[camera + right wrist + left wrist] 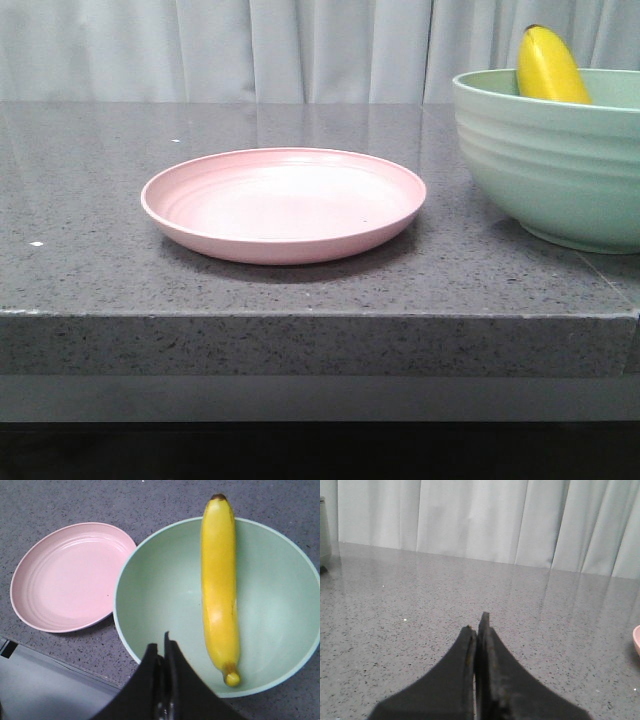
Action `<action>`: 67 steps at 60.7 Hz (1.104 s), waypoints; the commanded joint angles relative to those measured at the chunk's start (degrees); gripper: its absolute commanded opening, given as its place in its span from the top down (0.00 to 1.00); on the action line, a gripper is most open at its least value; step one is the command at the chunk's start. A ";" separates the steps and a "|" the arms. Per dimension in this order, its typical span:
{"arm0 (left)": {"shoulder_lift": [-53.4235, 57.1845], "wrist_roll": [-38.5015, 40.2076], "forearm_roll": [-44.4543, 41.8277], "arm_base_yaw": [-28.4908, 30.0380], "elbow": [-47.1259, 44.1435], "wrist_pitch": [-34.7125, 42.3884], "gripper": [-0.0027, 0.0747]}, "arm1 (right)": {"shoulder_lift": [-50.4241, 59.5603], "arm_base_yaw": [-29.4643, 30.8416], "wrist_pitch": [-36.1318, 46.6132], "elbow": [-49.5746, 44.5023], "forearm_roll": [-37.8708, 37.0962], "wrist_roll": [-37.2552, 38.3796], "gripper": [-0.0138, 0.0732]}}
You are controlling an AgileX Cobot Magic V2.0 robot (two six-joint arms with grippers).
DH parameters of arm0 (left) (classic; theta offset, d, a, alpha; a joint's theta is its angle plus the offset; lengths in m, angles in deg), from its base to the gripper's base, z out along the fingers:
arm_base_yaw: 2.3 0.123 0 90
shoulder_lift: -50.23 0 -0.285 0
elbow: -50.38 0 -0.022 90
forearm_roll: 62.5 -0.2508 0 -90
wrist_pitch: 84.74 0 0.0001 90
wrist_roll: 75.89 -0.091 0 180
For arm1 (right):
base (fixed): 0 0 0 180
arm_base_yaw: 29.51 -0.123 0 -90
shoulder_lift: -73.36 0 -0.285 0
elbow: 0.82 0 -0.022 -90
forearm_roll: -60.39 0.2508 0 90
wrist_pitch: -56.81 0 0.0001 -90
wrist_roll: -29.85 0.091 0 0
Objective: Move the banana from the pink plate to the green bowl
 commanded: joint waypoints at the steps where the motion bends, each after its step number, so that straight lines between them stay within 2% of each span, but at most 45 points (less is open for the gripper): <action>1: 1.13 -0.05 0.20 -0.91 -0.35 4.70 0.99 | 0.27 0.04 3.41 1.41 1.21 -0.61 0.92; 18: 1.13 -0.05 -1.45 -6.65 -0.35 5.23 0.99 | 0.27 0.04 3.41 1.41 1.21 -0.61 0.92; 67: 1.13 -0.05 -1.33 -6.65 -0.35 5.34 0.99 | 0.27 0.04 3.41 1.41 1.21 -0.61 0.92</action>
